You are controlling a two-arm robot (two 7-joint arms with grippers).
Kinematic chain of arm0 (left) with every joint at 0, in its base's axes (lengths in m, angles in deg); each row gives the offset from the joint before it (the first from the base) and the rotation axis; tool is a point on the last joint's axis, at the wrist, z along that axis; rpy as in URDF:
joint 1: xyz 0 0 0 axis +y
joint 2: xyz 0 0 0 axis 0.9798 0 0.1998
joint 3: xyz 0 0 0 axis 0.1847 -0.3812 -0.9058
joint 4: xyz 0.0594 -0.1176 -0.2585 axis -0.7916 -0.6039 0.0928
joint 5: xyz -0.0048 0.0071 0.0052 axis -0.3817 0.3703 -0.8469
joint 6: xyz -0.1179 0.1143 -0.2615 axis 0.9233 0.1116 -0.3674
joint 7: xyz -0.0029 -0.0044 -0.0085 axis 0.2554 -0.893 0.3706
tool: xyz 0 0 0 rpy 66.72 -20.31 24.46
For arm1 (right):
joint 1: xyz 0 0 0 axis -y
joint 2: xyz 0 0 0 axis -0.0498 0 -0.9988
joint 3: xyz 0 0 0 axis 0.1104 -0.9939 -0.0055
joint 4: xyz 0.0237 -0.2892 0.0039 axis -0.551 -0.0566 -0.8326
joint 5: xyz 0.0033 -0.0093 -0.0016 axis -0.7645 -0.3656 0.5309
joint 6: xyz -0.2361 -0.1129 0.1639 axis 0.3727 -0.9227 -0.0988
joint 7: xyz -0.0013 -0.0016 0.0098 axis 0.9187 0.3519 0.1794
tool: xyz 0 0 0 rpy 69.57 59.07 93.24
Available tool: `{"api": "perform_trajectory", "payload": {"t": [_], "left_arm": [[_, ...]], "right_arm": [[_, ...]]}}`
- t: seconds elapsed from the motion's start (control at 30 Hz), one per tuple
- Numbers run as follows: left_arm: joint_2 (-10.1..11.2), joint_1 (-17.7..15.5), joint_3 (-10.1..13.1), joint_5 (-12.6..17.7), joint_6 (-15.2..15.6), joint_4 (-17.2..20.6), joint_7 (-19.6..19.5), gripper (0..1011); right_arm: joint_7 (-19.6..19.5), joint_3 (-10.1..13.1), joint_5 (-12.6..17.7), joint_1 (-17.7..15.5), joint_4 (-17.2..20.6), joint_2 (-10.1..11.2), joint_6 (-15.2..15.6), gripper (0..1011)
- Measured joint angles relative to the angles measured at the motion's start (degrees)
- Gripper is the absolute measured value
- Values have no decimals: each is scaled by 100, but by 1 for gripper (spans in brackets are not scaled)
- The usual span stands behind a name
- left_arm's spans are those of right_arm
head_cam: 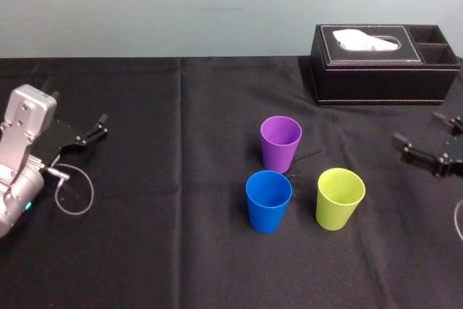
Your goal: Stack the three plastic cups sequentially using one hand.
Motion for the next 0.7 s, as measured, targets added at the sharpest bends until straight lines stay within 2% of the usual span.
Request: {"api": "perform_trajectory", "payload": {"t": [0.13, 0.33, 0.5, 0.7], "left_arm": [[0, 0, 0, 0, 0, 0, 0, 1011], [0, 0, 0, 0, 0, 0, 0, 1011], [0, 0, 0, 0, 0, 0, 0, 1011], [0, 0, 0, 0, 0, 0, 0, 1011]], "right_arm": [[156, 146, -60, -438, 161, 201, -124, 1003], [342, 145, -243, -710, 185, 367, -248, 1003], [541, -39, -547, -860, 142, 524, -369, 1003], [637, -281, -756, -761, 50, 549, -400, 1003]]}}
